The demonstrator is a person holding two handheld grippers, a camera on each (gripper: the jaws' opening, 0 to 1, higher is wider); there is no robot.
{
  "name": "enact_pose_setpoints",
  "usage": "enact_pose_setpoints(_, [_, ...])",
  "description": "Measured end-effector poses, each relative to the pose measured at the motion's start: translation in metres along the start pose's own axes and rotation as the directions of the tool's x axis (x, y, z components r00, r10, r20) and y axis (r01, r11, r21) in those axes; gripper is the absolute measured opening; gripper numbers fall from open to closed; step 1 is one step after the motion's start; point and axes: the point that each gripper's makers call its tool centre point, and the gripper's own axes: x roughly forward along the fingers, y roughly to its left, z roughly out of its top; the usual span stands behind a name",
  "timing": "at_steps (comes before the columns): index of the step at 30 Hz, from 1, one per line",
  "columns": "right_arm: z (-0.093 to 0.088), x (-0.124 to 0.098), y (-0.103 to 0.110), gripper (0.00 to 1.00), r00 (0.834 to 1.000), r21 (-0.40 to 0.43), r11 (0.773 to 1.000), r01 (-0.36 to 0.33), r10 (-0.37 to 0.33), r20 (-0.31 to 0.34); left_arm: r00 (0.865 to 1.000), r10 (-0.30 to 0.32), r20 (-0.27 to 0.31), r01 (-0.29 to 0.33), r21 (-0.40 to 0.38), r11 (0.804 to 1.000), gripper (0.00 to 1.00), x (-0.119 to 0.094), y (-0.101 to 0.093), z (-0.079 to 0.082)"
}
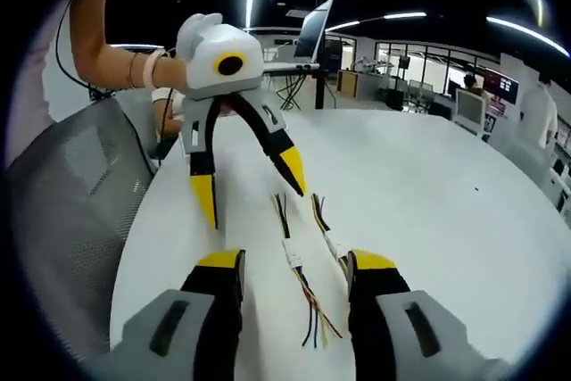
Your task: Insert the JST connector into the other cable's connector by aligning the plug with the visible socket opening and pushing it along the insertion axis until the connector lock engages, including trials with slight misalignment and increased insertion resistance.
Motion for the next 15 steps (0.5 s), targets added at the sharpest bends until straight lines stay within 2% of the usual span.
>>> enact_pose_setpoints(3, [0.006, -0.004, 0.003, 0.53, 1.000, -0.003, 1.000, 0.018, -0.018, 0.005, 1.000, 0.019, 0.007, -0.019, -0.004, 1.000, 0.51, -0.007, -0.001, 0.001])
enact_pose_setpoints(7, [0.012, -0.008, 0.004, 0.61, 0.999, 0.015, 0.999, 0.041, -0.041, 0.014, 0.998, 0.069, 0.001, -0.069, -0.018, 0.997, 0.65, -0.014, 0.006, 0.005])
enact_pose_setpoints(10, [0.015, -0.008, 0.004, 0.65, 0.998, 0.015, 0.998, 0.054, -0.054, 0.012, 0.997, 0.074, -0.015, -0.074, -0.025, 0.997, 0.73, -0.017, 0.007, 0.006])
enact_pose_setpoints(13, [0.019, -0.010, 0.005, 0.67, 0.998, 0.025, 0.998, 0.064, -0.064, 0.017, 0.997, 0.072, -0.019, -0.072, -0.018, 0.997, 0.75, -0.020, 0.003, 0.008])
enact_pose_setpoints(15, [0.019, -0.011, 0.005, 0.74, 0.997, 0.043, 0.996, 0.075, -0.075, 0.008, 0.997, 0.080, -0.022, -0.081, -0.023, 0.996, 0.78, -0.022, 0.002, 0.010])
